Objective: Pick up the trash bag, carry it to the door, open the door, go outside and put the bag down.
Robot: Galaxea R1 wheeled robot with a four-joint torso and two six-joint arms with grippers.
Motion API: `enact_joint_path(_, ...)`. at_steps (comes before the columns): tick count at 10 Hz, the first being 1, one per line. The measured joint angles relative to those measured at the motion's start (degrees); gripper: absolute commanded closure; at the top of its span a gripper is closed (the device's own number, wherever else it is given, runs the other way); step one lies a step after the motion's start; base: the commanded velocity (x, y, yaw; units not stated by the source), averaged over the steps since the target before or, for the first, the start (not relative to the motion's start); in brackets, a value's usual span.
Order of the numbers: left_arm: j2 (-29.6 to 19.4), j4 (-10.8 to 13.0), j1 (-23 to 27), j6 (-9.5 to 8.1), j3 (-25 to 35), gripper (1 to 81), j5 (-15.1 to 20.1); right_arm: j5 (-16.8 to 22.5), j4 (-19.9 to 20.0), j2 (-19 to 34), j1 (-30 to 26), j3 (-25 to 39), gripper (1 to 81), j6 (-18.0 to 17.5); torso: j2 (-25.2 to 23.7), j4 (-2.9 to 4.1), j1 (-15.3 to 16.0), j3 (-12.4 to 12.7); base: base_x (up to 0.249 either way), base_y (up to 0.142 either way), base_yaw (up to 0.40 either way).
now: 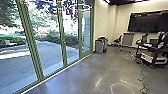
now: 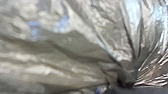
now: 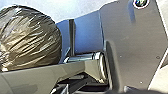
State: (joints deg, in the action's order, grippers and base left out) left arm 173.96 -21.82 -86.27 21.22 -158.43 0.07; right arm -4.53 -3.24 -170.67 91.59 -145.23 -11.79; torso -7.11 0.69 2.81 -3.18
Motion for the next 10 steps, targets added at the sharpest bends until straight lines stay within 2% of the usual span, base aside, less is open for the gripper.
enact_joint_path(5,-0.01,0.0,0.02,0.0,-0.01,81.1,0.0,0.02,0.0,-0.06,0.02,0.0,1.0,0.0,0.0,0.0,0.0,0.0,0.141,0.0,0.0)
enact_joint_path(7,-0.01,0.0,0.04,0.79,-0.01,81.1,-0.02,0.02,-0.02,-0.06,-0.02,0.0,1.0,0.02,0.0,0.0,0.0,0.0,0.141,0.0,0.0)
enact_joint_path(10,-0.01,0.0,0.02,0.82,-0.01,81.1,-0.07,0.02,-0.02,-0.06,0.0,0.0,1.0,0.02,0.0,0.0,0.0,0.0,0.141,0.0,0.0)
